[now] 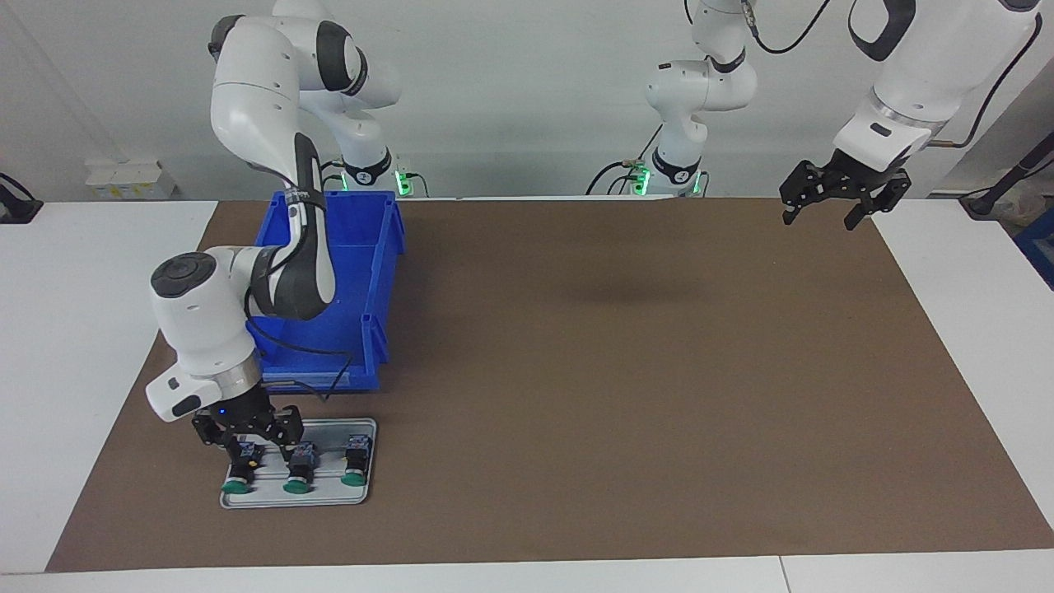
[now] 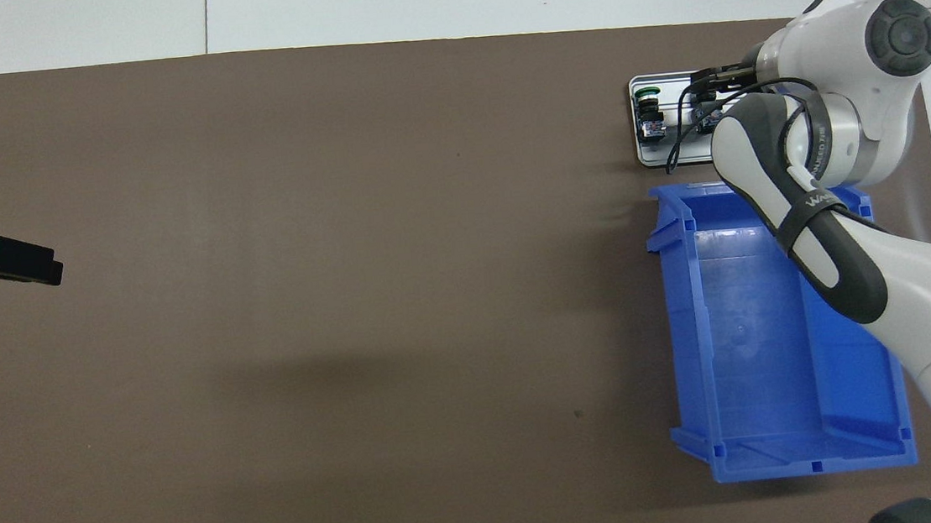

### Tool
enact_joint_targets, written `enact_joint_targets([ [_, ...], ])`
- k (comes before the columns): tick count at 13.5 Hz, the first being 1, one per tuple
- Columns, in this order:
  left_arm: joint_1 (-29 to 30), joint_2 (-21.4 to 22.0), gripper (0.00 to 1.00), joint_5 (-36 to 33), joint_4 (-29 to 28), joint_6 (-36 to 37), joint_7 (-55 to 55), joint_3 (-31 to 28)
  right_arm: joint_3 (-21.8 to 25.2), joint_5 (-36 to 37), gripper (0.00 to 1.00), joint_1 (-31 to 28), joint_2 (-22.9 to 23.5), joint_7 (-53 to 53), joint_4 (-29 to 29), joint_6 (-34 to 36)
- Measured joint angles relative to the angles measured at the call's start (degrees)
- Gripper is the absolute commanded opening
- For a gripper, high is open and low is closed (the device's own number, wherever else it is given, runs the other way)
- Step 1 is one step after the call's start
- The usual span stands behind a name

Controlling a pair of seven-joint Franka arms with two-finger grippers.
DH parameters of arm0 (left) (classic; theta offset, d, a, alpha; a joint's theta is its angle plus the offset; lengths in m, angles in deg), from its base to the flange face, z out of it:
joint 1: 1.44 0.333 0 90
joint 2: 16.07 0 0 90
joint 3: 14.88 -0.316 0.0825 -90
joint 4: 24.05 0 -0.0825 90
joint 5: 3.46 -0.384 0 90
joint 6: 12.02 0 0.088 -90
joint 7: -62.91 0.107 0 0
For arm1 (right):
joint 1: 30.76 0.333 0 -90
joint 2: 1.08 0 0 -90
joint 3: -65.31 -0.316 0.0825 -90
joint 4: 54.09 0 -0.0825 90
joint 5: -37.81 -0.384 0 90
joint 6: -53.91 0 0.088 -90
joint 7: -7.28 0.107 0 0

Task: Place and press button with both arms
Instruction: 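Grasp a green-black push button from the tray with the right gripper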

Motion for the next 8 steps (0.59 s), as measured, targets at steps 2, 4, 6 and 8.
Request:
enact_joint_targets([
  [2, 0.00, 0.00, 1.00, 0.00, 0.00, 0.00, 0.00, 0.00, -0.02, 0.00, 0.82, 0.31, 1.60, 0.01, 0.23, -0.50],
  [4, 0.00, 0.00, 1.00, 0.00, 0.00, 0.00, 0.00, 0.00, -0.02, -0.09, 0.76, 0.36, 2.27, 0.10, 0.36, -0.50],
  [6, 0.00, 0.00, 1.00, 0.00, 0.00, 0.00, 0.00, 0.00, -0.02, -0.14, 0.71, 0.36, 2.38, 0.15, 0.38, -0.48],
  [8, 0.00, 0.00, 1.00, 0.00, 0.00, 0.00, 0.00, 0.00, -0.02, -0.18, 0.71, 0.38, 2.46, 0.18, 0.28, 0.32],
])
